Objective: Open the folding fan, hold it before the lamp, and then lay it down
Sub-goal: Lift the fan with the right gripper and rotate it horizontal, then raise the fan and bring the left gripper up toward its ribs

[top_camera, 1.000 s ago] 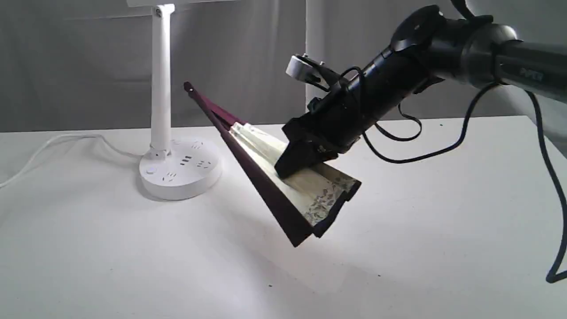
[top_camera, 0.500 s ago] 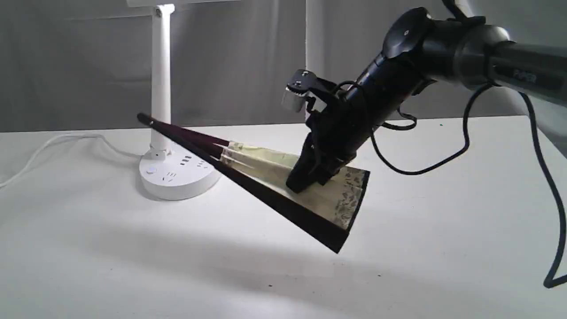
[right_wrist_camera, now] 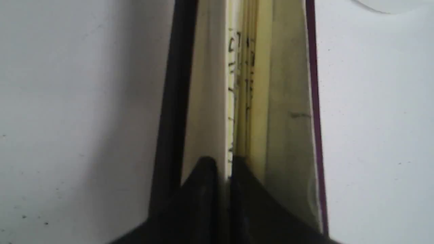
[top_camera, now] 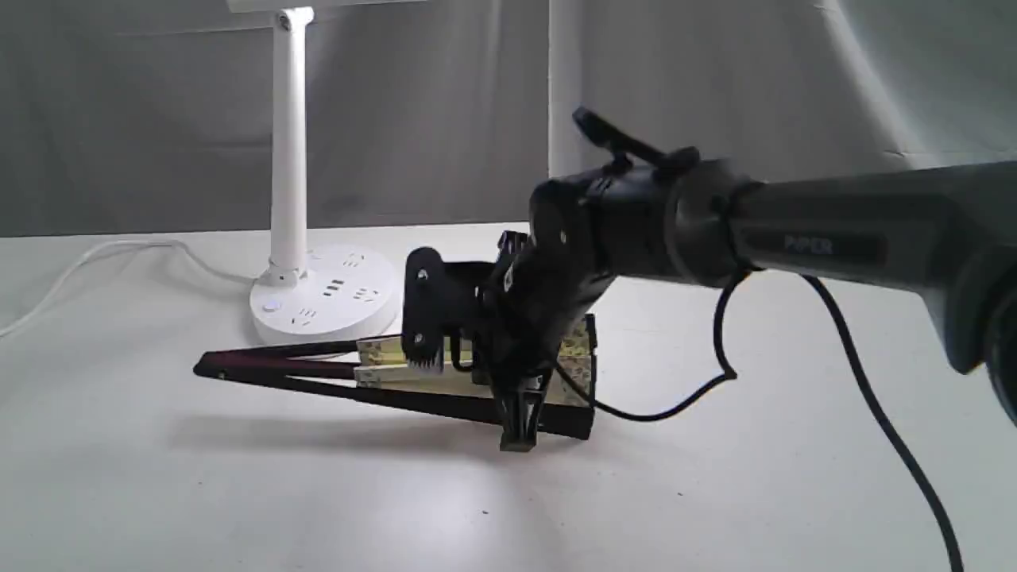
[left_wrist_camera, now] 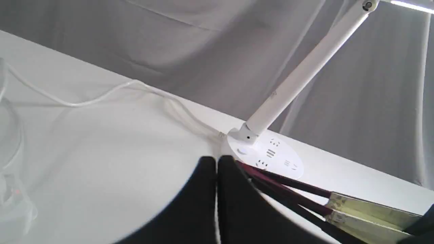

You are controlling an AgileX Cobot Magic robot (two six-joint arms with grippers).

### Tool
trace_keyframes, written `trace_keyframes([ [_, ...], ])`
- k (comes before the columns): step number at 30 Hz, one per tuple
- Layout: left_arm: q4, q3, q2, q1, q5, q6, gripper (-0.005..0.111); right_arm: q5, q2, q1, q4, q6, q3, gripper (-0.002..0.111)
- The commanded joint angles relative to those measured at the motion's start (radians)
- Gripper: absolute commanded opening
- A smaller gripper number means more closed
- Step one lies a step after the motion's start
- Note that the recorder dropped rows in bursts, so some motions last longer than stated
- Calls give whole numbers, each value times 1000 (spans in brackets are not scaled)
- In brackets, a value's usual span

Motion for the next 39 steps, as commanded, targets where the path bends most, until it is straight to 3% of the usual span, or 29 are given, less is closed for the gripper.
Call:
trace_keyframes([
  [1, -5, -43, 53, 2, -15, -4, 0, -240, -77, 24, -129, 59, 135, 0],
  [10, 12, -166, 275, 2, -23, -4, 0, -845, -323, 31, -197, 33, 553, 0],
  [13, 12, -207, 363, 2, -25, -6, 2, -1145, -370, 31, -241, -12, 704, 0],
  [17, 12, -236, 446, 2, -15, -11, 10, -1486, -367, 31, -195, -120, 826, 0],
  [22, 43, -242, 511, 2, -9, -11, 25, -1669, -367, 31, -170, -118, 868, 0],
  [29, 534, -240, 618, 2, -247, -127, 36, -1732, -367, 31, -208, 34, 868, 0],
  [32, 732, -240, 710, 2, -450, -153, 44, -1757, -367, 31, -248, 96, 868, 0],
  [39, 738, -240, 942, 2, -873, -67, 58, -1758, -367, 31, -290, 198, 868, 0],
])
